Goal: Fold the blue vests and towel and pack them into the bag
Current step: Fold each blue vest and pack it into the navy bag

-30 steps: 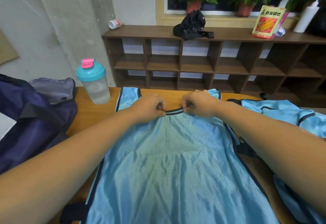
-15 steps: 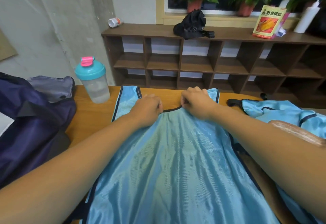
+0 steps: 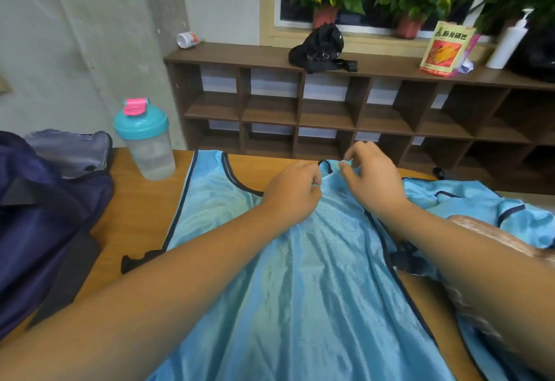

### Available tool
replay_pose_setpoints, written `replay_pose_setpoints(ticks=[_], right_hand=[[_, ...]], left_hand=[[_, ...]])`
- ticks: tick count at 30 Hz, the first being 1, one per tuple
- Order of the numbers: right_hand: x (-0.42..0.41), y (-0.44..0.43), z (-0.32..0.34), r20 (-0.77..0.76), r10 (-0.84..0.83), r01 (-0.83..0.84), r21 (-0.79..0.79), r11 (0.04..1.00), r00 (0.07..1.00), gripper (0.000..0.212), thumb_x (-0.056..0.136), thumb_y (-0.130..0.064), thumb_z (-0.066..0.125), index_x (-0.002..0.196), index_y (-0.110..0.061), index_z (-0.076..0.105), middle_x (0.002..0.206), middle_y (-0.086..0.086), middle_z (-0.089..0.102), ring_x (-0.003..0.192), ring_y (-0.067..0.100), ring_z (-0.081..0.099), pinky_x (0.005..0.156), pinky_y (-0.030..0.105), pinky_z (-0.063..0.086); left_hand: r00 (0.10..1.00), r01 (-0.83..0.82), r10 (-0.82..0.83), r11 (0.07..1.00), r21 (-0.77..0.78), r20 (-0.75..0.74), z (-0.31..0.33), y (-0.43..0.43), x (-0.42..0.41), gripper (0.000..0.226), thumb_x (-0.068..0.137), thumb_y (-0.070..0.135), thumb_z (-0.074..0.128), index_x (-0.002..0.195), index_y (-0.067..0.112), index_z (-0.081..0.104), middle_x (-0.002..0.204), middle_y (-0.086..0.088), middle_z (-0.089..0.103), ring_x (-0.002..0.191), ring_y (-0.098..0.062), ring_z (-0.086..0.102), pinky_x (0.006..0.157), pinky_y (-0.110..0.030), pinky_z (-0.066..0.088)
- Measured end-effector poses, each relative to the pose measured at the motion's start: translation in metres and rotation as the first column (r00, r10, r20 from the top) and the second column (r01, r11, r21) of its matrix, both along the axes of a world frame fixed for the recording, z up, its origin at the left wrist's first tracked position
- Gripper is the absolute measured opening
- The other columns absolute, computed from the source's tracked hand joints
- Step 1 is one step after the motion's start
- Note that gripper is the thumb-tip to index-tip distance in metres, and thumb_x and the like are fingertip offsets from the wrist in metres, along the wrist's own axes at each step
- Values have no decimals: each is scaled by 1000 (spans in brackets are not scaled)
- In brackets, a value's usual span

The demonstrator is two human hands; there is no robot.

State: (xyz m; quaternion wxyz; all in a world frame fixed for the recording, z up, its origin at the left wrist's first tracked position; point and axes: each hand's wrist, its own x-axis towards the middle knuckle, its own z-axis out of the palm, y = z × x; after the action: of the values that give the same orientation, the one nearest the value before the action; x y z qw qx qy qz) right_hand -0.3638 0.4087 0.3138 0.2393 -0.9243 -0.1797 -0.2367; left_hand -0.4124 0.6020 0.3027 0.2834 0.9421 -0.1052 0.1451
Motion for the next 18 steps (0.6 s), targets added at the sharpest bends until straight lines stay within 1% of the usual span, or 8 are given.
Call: replay_pose_setpoints(ticks=[3,5,7,9,11,14,16,18], right_hand=[[4,-21,5,-94,-168,179,117,977,981,25,98,-41,69,95,-22,54,89,-6,58,77,14,57,64,34,42],[10,-27,8,-293,-231,293,190,937,928,36,95,-54,70,98,-20,58,88,-4,65,82,12,60,71,36,47],[19,-27,10,-473,-234,375,228,898,849,46,93,-62,69,101,-18,62,91,-1,70,85,12,61,75,36,46],[31,-24,10,-534,-217,391,235,890,817,47,91,-63,71,98,-16,65,94,1,72,88,15,63,75,36,46],[39,-19,13,-567,-184,384,256,887,803,43,90,-57,76,93,-15,68,92,4,72,88,18,66,73,35,48],[49,-12,20,-634,-148,397,271,877,759,28,88,-35,86,88,-12,70,87,6,71,85,20,68,69,33,51],[57,-10,25,-687,-124,416,276,867,716,21,87,-21,88,92,-13,69,90,8,71,84,21,69,71,34,55],[67,-10,26,-734,-23,438,380,815,679,22,88,-12,85,100,-16,69,99,10,74,87,22,73,74,35,61]], left_hand=[[993,-113,113,993,-15,-19,-5,-13,18,12,101,24,59,89,25,62,90,9,53,76,-15,55,58,-33,42],[983,-186,186,982,-28,8,-15,-16,26,20,102,24,57,83,24,60,85,7,53,76,-15,55,54,-32,36],[977,-209,212,975,-73,34,-26,-17,30,21,99,25,62,79,25,59,84,9,52,84,-16,55,61,-34,41],[978,-201,204,975,-90,30,-32,-17,31,17,96,30,69,82,28,60,91,10,52,92,-17,53,70,-38,47],[983,-181,183,982,-54,34,-35,-15,33,15,93,37,74,88,31,62,95,11,50,98,-17,51,77,-39,49],[984,-174,177,983,-65,33,-37,-11,36,21,89,46,79,89,33,62,95,14,49,100,-15,50,84,-37,49],[984,-176,178,980,-91,20,-38,-10,36,23,89,48,80,88,33,62,94,15,49,99,-15,50,87,-39,50],[984,-174,177,981,-89,22,-39,-10,36,22,89,48,79,89,34,62,94,15,50,99,-15,50,89,-41,50]])
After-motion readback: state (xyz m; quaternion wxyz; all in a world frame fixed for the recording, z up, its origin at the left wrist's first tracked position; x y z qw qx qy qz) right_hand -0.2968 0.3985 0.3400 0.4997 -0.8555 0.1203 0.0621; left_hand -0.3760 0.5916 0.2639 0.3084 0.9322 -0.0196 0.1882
